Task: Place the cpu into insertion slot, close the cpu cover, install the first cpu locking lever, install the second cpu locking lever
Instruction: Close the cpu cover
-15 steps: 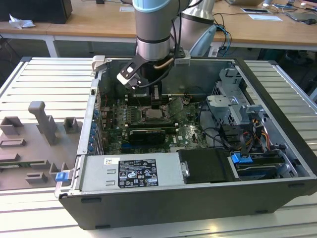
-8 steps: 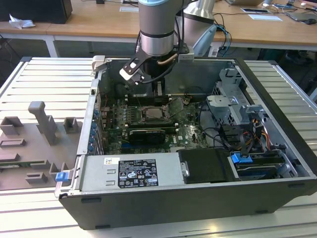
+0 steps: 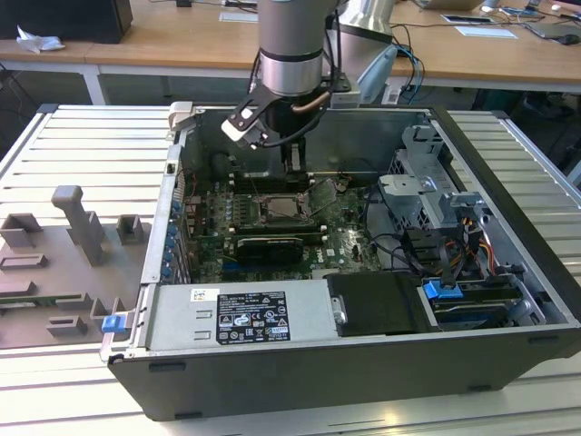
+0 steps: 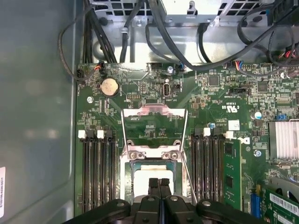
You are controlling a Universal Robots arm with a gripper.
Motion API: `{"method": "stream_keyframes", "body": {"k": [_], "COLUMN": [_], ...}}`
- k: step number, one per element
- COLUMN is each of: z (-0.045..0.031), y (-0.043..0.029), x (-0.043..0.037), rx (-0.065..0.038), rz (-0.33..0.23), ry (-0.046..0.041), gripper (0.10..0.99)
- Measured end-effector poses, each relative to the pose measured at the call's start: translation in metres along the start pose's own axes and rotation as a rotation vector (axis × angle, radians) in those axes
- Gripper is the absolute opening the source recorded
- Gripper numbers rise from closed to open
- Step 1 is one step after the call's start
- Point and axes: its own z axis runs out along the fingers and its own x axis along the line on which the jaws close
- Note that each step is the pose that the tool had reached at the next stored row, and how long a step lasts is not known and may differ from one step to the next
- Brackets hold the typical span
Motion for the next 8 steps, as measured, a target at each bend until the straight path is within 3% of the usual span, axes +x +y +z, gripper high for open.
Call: {"method": "stream_keyframes", "body": {"k": [8], "z": [0.0004], "y": [0.0044], "x": [0.0001], "rx": [0.0], "rz": [0.0], "ry": [0.0002], "gripper": [0.106]}}
